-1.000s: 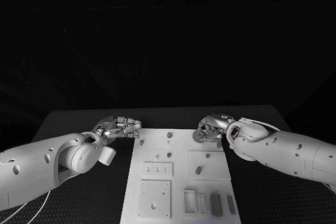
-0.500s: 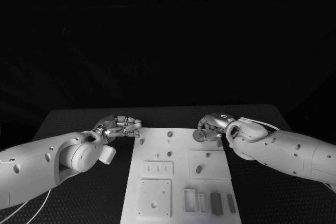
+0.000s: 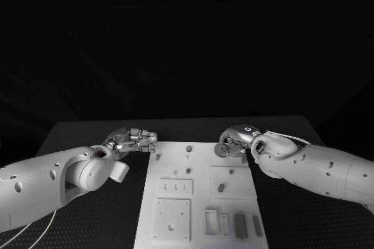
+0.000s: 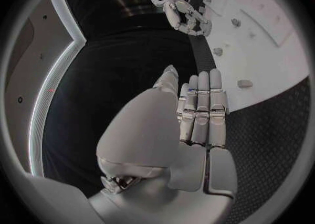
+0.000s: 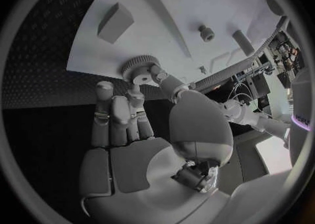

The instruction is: Assemble the parts on the task board

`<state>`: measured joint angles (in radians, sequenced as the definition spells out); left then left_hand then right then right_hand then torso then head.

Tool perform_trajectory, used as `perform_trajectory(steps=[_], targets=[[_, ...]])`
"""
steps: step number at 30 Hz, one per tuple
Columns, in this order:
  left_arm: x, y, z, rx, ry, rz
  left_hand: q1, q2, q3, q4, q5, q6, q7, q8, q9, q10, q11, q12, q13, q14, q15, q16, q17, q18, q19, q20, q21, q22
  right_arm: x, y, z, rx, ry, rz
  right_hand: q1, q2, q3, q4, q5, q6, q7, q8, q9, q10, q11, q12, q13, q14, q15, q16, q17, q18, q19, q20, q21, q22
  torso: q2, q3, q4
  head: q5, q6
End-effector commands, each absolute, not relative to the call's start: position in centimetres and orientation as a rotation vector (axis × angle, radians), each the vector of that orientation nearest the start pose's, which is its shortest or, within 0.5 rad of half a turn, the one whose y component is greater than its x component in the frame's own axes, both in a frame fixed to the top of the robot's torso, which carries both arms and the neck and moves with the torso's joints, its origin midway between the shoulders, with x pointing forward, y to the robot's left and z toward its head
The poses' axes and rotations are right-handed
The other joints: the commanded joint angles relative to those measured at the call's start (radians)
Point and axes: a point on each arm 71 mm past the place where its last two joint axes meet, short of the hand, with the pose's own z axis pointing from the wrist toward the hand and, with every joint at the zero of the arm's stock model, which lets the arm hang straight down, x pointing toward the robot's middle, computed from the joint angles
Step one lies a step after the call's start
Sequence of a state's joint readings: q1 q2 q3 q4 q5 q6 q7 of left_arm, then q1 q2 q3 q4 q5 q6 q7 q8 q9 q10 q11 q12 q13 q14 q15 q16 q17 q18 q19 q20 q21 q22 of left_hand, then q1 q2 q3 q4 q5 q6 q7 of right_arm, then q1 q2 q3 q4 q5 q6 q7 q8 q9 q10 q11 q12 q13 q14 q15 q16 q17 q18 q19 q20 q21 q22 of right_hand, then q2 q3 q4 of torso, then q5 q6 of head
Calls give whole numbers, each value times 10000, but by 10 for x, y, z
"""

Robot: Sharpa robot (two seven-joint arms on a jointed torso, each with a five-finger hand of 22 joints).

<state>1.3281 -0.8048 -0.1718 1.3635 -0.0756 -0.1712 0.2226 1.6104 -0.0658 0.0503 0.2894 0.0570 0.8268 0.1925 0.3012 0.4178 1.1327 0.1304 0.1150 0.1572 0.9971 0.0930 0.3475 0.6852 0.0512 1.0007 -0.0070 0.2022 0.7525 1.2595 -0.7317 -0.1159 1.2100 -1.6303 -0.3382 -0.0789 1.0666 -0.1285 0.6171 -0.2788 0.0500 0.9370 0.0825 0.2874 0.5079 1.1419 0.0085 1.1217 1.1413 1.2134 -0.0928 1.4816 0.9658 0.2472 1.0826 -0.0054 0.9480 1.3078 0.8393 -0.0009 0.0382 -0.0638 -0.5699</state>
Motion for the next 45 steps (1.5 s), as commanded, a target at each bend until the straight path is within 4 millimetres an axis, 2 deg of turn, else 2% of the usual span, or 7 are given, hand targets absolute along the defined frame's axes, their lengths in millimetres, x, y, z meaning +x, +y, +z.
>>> perform_trajectory(steps=[1, 9, 14, 22, 36, 41, 45], targets=[[521, 231, -179, -10138, 16554, -14079, -78, 3, -73, -1, -22, 29, -5, -4, -14, 44, 40, -51, 17, 19, 49, -38, 11, 164, -25, 49, -57, 9, 537, -239, -204, -3429, 16298, 3265, 162, 317, 0, -56, 67, 676, 270, 185, 160, 37, -82, 1, -21, 99, -57, 42, 42, 146, 78, -37, 25, 146, 1, -2, -4, 5, 0], [521, 230, -179, -10134, 16554, -14081, -84, 12, -72, 3, -22, 29, -4, -4, -14, 46, 40, -54, 19, 21, 50, -42, 16, 163, -24, 50, -59, 11, 532, -234, -200, -3435, 15984, 3588, 40, 397, -23, -11, 67, 893, 175, 282, 242, 112, -173, -16, -39, 225, -134, 64, 144, 146, 146, -55, 34, 138, -2, -13, 3, 3, 1], [521, 230, -179, -10130, 16560, -14089, -85, 13, -73, 2, -22, 29, -5, -4, -15, 46, 40, -55, 20, 22, 50, -45, 19, 163, -24, 50, -60, 12, 530, -222, -185, -3950, 15263, 3490, 39, 388, -19, -18, 68, 921, 158, 292, 258, 140, -191, -15, -42, 291, -153, 81, 219, 146, 172, -68, 42, 137, -4, -17, 3, 17, 25], [520, 229, -179, -10116, 16569, -14115, -88, 16, -74, 2, -22, 29, -4, -4, -16, 47, 41, -59, 21, 24, 50, -52, 25, 163, -23, 50, -63, 14, 523, -204, -171, -4479, 14412, 3429, -5, 264, -16, 14, 69, 938, 143, 285, 277, 190, -208, -35, -60, 329, -178, 72, 206, 146, 220, -90, 40, 126, -4, -23, 9, 54, 58], [520, 230, -179, -10130, 16550, -14105, -88, 17, -75, 0, -22, 27, -4, -5, -17, 47, 41, -65, 24, 28, 50, -63, 36, 164, -22, 49, -68, 17, 498, -134, -165, -5729, 13106, 4085, -2, 192, 27, 35, 68, 966, 122, 272, 302, 303, -232, -66, -97, 465, -206, 68, 253, 146, 318, -141, 40, 105, -8, 6, -38, 167, 108], [520, 229, -179, -10106, 16564, -14144, -91, 14, -78, 1, -23, 25, -3, -6, -18, 46, 42, -68, 24, 29, 51, -66, 39, 164, -22, 50, -70, 18, 495, -121, -170, -6060, 12971, 4138, -3, 156, 36, 38, 69, 965, 122, 264, 304, 327, -232, -77, -107, 485, -207, 60, 248, 146, 335, -151, 34, 99, -1, -2, -19, 148, 124], [520, 228, -179, -10095, 16574, -14157, -93, 16, -78, 1, -22, 23, -3, -7, -19, 45, 43, -70, 25, 29, 51, -69, 42, 164, -22, 50, -71, 19, 495, -113, -174, -6176, 13045, 4173, 2, 133, 45, 37, 69, 970, 120, 260, 307, 345, -234, -85, -114, 504, -208, 54, 249, 146, 348, -159, 30, 95, 4, -10, 26, 120, 120]])
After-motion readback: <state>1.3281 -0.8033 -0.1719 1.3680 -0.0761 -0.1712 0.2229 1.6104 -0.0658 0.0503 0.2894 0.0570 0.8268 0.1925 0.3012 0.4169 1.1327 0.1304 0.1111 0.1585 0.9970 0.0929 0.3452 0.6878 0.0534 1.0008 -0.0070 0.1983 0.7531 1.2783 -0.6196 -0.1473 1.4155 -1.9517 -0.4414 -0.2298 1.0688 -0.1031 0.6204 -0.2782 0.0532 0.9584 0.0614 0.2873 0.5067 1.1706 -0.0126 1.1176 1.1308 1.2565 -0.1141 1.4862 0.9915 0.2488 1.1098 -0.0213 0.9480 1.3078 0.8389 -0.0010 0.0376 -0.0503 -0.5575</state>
